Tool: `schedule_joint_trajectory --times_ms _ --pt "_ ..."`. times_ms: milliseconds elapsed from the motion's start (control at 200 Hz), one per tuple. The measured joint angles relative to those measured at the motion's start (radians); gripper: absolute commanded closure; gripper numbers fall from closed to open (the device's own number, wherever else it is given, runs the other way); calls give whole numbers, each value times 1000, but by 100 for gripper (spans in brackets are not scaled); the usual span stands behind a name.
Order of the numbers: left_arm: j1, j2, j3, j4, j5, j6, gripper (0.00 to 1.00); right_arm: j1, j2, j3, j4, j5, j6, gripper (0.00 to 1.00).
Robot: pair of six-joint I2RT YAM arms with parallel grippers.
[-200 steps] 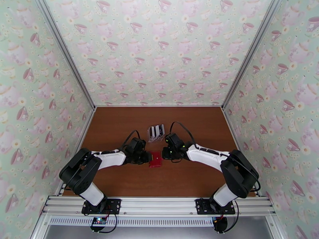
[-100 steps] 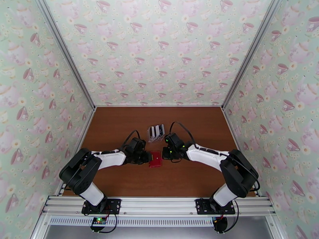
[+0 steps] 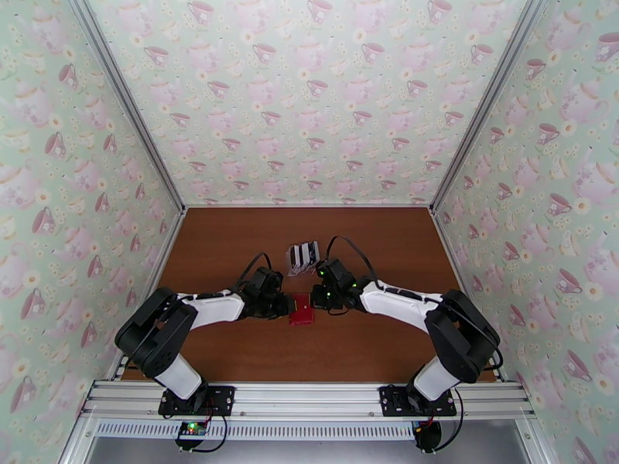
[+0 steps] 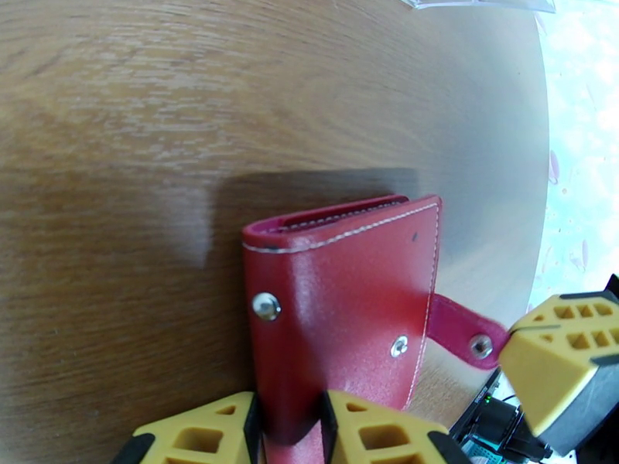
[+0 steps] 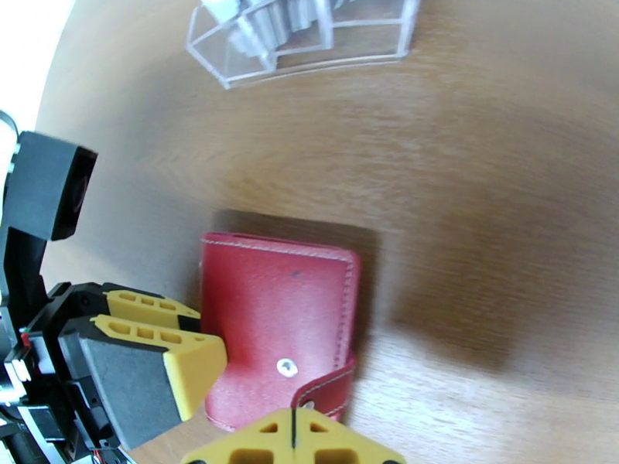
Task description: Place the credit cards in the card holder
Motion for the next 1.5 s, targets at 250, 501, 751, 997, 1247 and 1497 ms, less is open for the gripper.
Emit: schedule_joint_trajectory --times_ms 250,501,751,997,1247,1497 --pt "0 0 0 0 0 0 74 39 50 19 -2 6 1 100" --pt "0 4 0 4 2 -7 76 45 64 39 -1 13 1 100" --pt "0 5 -1 9 4 -8 75 46 97 58 -5 25 1 100" --pt "0 5 -3 12 4 -8 75 46 113 68 -5 30 0 100" --pt "0 5 -7 19 5 -8 75 46 116 71 -5 30 0 100" --pt "0 5 -7 21 7 -8 75 48 121 72 -1 26 0 100"
